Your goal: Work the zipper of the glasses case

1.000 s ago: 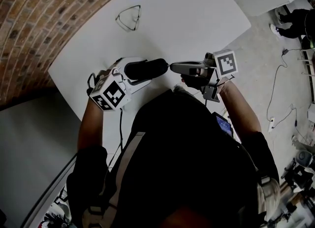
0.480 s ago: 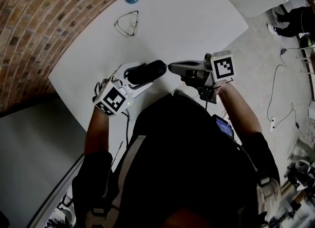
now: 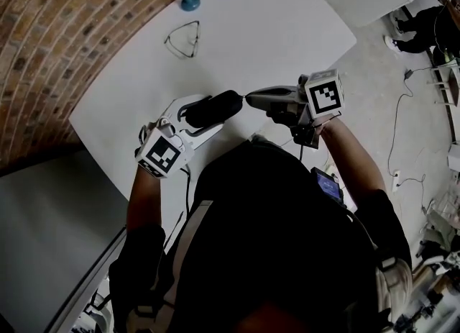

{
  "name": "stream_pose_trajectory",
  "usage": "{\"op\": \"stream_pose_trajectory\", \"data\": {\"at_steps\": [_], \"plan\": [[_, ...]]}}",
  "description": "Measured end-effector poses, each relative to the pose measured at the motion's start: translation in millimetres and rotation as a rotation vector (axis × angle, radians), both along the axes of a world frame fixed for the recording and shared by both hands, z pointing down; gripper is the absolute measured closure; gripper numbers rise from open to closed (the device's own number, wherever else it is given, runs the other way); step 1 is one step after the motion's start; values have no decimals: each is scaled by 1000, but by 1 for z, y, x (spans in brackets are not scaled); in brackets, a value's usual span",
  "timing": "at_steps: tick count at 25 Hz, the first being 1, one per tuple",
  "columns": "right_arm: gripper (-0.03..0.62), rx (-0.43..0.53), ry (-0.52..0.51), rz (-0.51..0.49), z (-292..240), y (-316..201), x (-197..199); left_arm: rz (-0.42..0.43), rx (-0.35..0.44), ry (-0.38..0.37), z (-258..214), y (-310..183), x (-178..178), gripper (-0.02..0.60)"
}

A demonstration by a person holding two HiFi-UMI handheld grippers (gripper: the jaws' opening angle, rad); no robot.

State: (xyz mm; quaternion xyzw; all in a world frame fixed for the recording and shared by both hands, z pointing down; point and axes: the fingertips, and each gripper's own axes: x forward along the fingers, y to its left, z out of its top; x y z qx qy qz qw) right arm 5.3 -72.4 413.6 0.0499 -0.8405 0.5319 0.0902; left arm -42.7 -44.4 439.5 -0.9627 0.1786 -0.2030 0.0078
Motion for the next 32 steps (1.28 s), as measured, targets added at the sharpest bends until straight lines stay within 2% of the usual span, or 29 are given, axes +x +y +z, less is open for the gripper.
{"op": "stream_pose_trajectory", "data": {"at_steps": [2,6,10,14,17,19,22,27,32], "plan": [[588,9,15,-7,2,1,-2,0,7,16,-6,0,1,321],[588,-8,-27,-13,-2,5,-9,8,17,1,-8,-1,0,321],[587,66,91,-15,9,3,-7,23,-9,-16,1,3,-3,319],[556,118,133,-26,22,4,-7,19,-31,-30,8,4,-4,319],[500,122,157,-18,28,2,-7,13,-50,-65,19,6,-7,318],[468,130,167,-9,31,0,-6,6,-60,-117,32,6,-11,318],[456,177,211,-9,38,-1,-2,-16,-92,-195,56,8,-17,318],[455,217,277,-27,50,2,2,-98,-155,-269,90,1,-24,316],[456,224,315,-63,67,12,7,-146,-196,-296,116,-7,-18,316]]}}
